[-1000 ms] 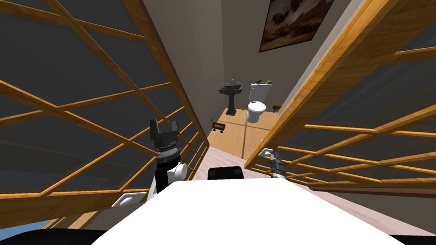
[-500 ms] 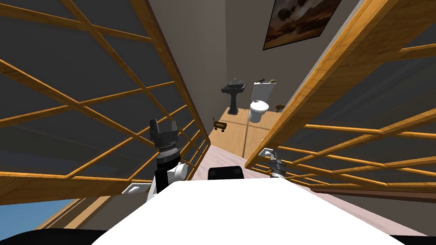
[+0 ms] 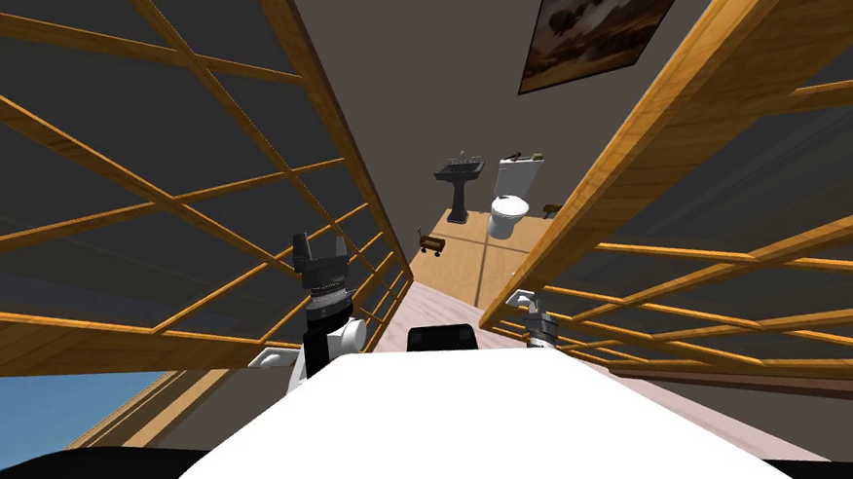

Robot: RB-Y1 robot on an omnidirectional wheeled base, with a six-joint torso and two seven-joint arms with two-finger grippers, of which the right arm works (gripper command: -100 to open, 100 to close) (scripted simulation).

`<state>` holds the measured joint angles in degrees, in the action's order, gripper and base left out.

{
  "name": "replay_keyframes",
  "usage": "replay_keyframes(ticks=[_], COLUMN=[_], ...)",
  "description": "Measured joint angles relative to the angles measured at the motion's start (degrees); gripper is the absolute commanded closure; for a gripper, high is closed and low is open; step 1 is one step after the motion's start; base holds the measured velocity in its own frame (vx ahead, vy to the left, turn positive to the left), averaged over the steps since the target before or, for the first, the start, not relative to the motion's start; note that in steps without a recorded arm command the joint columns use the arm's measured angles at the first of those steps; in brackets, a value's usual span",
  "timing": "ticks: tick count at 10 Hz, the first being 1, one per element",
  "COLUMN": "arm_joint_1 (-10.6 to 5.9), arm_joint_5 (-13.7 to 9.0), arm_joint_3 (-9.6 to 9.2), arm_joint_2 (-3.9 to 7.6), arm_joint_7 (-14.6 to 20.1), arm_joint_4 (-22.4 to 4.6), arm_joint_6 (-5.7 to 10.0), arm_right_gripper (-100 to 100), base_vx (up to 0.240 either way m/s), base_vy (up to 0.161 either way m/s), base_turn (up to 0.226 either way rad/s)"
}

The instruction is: Pull the door open

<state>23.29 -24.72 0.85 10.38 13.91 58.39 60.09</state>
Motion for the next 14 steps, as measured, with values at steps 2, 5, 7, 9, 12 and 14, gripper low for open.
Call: replay_keyframes(ticks=[2,5,7,9,12,14], arm_joint_1=[-0.69,-0.13,0.68,0.45,0.44,0.77], arm_joint_5=[-1.0,-1.9,-2.0,-1.9,-2.2,-2.4], arm_joint_3=[-0.52,-1.07,-1.03,-1.09,-0.66,-0.14], arm_joint_2=[0.10,0.62,0.27,0.14,0.14,0.05], arm_joint_7=[1.1,2.8,2.2,2.2,2.6,4.7], arm_joint_4=[-0.9,0.0,1.5,0.9,0.7,0.3], arm_joint_6=[0.41,-0.12,-0.74,-0.36,-1.37,-2.21], arm_right_gripper=[100,100,100,100,100,100], base_vx=[-0.049,-0.006,0.000,0.003,-0.041,-0.092], base_vy=[-0.011,0.001,0.001,-0.009,-0.010,0.014], base_turn=[0.054,0.012,-0.010,0.000,0.032,0.068])
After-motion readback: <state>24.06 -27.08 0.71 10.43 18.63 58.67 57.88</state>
